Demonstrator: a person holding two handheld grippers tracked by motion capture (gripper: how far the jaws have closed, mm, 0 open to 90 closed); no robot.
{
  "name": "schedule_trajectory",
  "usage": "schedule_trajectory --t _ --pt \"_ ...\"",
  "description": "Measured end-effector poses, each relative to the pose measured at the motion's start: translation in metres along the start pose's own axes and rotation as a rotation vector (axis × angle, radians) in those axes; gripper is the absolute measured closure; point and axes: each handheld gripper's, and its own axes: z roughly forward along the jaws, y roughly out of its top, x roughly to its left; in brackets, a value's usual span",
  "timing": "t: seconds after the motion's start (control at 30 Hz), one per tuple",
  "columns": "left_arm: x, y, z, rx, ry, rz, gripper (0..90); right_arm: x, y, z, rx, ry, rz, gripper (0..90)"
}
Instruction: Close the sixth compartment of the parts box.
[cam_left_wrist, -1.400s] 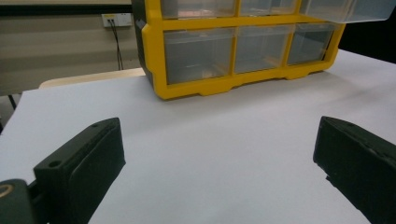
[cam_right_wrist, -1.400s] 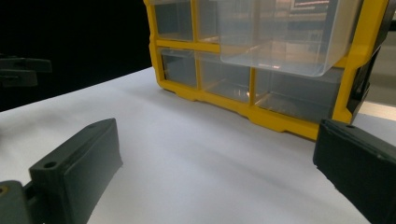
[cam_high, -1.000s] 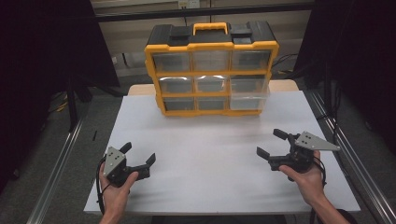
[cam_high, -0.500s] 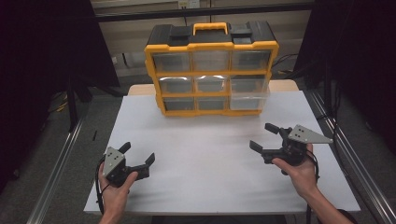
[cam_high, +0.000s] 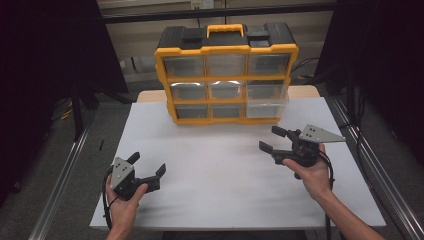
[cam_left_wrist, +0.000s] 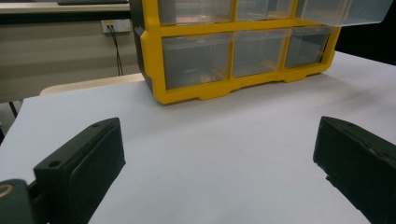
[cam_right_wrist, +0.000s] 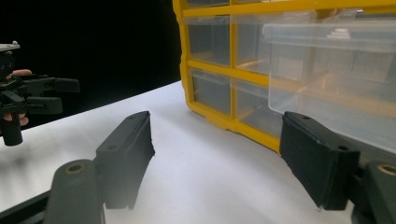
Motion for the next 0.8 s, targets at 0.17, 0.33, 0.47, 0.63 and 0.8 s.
schedule_trajectory --t 0.17,0.33,0.47,0.63,0.8 --pt "-0.001 0.000 0.001 0.005 -0.011 -0.010 2.1 -0.002 0.003 0.004 -0.003 -0.010 0.000 30.8" --pt "-0.002 -0.001 0.000 -0.001 -0.004 -0.011 2.1 -0.003 0.006 0.008 0.001 -0.010 0.000 33.4" --pt "-0.001 -0.001 0.001 -0.002 -0.017 -0.016 2.2 -0.006 0.009 0.015 -0.006 0.008 0.013 39.6" --pt "-0.002 0.000 0.000 -0.005 -0.008 -0.013 2.2 -0.007 0.003 0.017 0.003 0.017 0.021 46.4" --pt "-0.002 -0.001 -0.001 -0.004 -0.015 -0.021 2.3 -0.009 0.001 0.017 -0.004 0.021 0.024 56.9"
